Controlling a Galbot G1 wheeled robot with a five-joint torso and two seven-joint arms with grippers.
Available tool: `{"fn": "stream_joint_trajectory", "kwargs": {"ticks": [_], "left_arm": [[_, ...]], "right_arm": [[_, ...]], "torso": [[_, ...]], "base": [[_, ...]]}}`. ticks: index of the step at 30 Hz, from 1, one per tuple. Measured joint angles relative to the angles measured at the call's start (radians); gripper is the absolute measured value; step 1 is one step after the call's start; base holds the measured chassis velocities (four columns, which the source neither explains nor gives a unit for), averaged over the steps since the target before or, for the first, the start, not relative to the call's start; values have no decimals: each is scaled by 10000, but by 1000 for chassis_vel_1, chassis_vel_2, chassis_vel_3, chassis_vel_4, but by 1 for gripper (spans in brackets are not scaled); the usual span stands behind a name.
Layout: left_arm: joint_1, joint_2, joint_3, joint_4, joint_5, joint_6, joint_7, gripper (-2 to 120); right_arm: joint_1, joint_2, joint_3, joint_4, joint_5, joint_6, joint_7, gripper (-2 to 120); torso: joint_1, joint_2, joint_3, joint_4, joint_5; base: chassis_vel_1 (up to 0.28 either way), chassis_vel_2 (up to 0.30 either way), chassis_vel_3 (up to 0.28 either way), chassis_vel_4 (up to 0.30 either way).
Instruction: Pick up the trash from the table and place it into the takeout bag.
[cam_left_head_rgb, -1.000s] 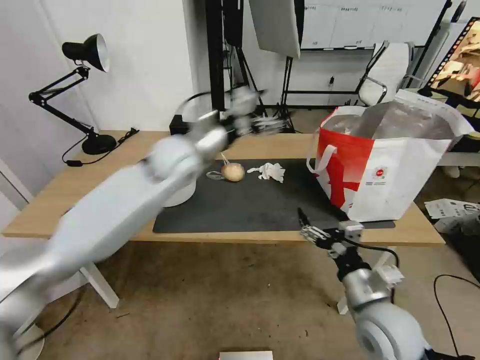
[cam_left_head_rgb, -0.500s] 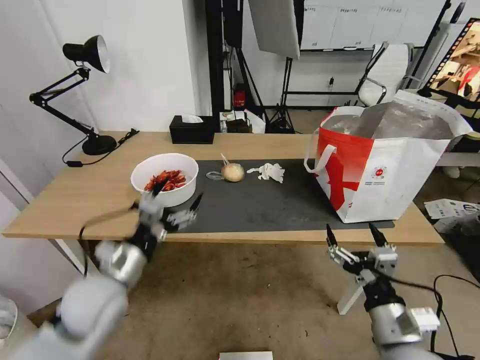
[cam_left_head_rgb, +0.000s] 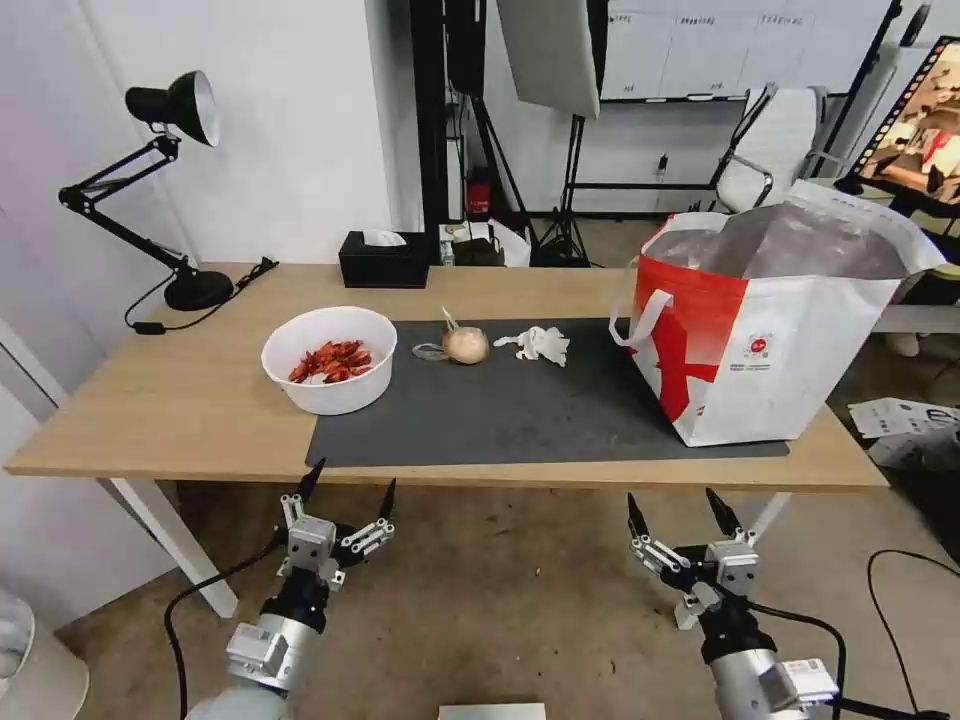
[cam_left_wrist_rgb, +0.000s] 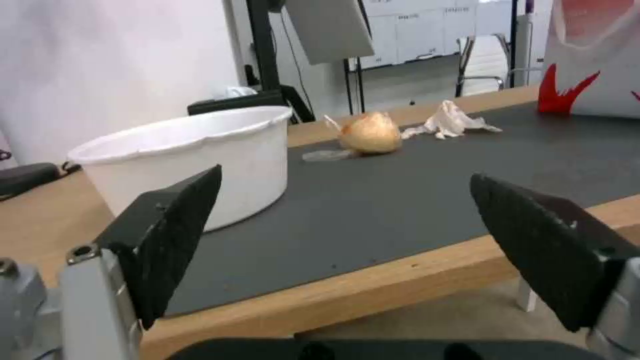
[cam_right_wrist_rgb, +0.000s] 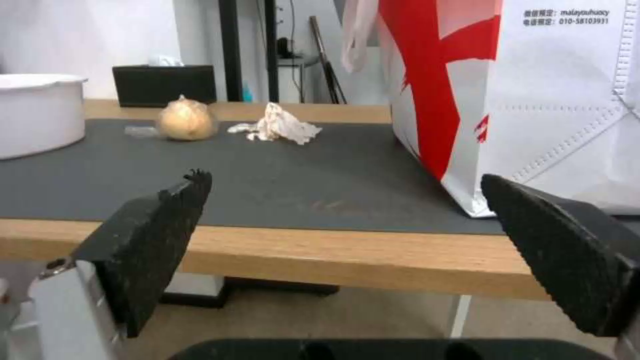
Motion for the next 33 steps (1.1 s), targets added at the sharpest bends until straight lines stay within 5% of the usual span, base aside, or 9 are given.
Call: {"fn": "stream_joint_trajectory", "kwargs": {"ticks": [33], "left_arm": [[88,-48,3,168,-255,38,18,100]], "right_arm": [[268,-40,-228,-183,-29,-135,5,100]], "torso": [[0,0,0,1,-1]], "base": [[0,0,0,0]]}}
